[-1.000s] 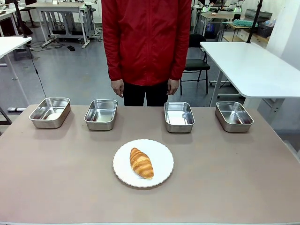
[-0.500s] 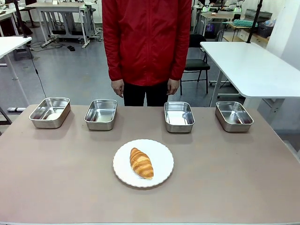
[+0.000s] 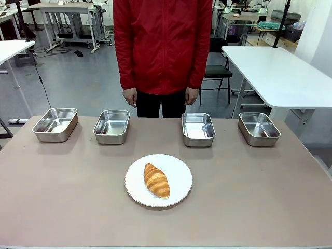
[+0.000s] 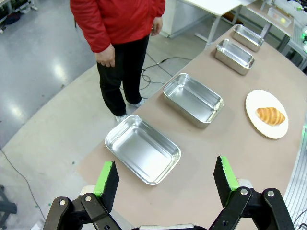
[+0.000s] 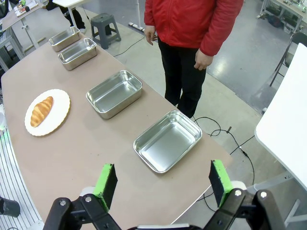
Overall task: Place the bread in the container.
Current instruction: Place the Butter Roll into the Airtight Container indicated by the human.
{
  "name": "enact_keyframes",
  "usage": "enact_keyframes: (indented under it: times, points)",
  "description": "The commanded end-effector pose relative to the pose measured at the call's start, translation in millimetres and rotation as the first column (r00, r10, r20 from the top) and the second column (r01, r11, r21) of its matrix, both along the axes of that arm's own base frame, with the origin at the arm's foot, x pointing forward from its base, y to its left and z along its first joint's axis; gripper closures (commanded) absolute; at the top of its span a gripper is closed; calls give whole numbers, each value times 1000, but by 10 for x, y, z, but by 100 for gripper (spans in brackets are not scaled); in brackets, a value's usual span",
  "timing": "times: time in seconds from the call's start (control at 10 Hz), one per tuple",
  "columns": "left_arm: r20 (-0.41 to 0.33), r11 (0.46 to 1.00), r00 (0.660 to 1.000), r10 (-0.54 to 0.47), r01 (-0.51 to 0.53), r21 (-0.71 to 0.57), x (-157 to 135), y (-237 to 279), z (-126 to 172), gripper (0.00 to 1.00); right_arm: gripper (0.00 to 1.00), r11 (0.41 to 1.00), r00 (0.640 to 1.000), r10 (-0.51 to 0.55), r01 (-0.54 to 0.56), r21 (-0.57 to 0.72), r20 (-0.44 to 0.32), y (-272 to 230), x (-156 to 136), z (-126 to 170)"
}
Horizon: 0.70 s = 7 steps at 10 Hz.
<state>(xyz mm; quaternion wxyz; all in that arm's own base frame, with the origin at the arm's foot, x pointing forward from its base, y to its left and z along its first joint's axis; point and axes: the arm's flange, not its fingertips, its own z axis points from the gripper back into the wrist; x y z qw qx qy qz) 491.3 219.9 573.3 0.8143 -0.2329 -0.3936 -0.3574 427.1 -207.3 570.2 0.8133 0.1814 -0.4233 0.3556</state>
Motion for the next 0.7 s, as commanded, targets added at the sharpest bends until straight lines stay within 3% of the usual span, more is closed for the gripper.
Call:
enact_keyframes:
  times: [0.0, 0.6]
  points:
    - [7, 1000, 1000, -13, 13, 1, -10, -1, 18, 0, 0, 1000, 1000, 5, -5, 3, 4, 4, 3, 2]
    - [7, 1000, 1000, -13, 13, 1, -10, -1, 18, 0, 0, 1000, 1000, 5, -5, 3, 4, 4, 3, 2]
